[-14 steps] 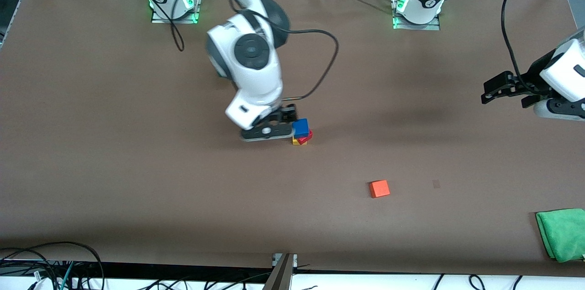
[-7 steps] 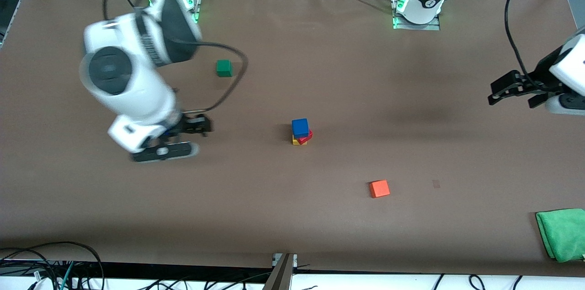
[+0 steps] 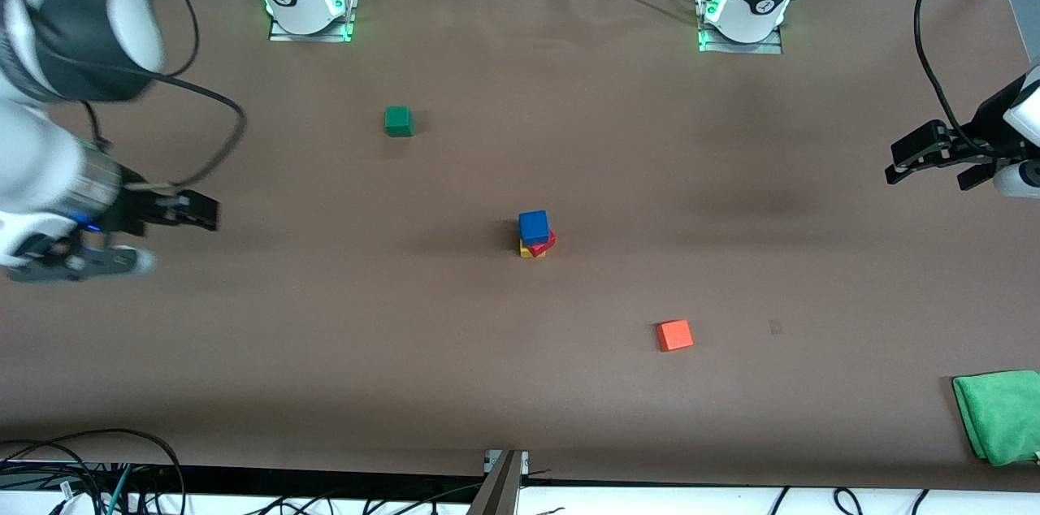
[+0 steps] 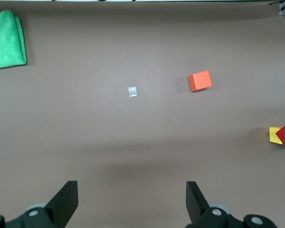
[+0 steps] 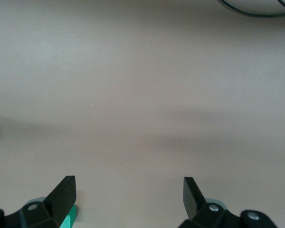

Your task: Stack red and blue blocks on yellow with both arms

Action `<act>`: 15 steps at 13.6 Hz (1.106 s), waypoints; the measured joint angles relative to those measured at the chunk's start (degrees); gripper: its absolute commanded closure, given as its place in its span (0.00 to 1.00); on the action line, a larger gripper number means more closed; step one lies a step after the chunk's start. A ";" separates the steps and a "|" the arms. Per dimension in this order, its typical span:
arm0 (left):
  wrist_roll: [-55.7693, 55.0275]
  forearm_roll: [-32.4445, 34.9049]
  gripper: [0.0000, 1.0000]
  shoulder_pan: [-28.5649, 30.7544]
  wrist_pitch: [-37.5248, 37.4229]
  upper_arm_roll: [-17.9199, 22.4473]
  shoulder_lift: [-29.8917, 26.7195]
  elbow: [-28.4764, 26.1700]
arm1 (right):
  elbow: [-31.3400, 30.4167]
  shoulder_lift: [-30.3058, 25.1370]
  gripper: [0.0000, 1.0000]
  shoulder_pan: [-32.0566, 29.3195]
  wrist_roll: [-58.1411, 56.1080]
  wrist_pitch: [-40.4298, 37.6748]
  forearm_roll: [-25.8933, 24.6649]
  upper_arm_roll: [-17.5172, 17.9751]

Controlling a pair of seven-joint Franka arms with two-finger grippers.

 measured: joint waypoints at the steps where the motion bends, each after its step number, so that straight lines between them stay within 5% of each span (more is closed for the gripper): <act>1: -0.14 0.00 0.00 -0.01 0.00 -0.06 0.09 -0.08 | -2.78 -2.58 0.00 -0.78 0.00 -0.40 0.00 0.00; 5: -0.58 -0.08 0.00 -2.14 -0.42 0.23 0.47 -0.37 | -13.12 -11.51 0.00 -1.51 0.00 -0.82 -0.02 0.24; 8: -1.91 -0.08 0.00 -10.66 -1.78 7.39 0.80 -0.42 | -17.17 -15.94 0.00 -2.70 -0.11 -0.87 -0.02 0.25; 15: -1.99 -0.08 0.00 -11.97 -1.97 9.76 0.80 -0.42 | -20.33 -18.77 0.00 -4.06 -0.16 -1.23 -0.02 0.32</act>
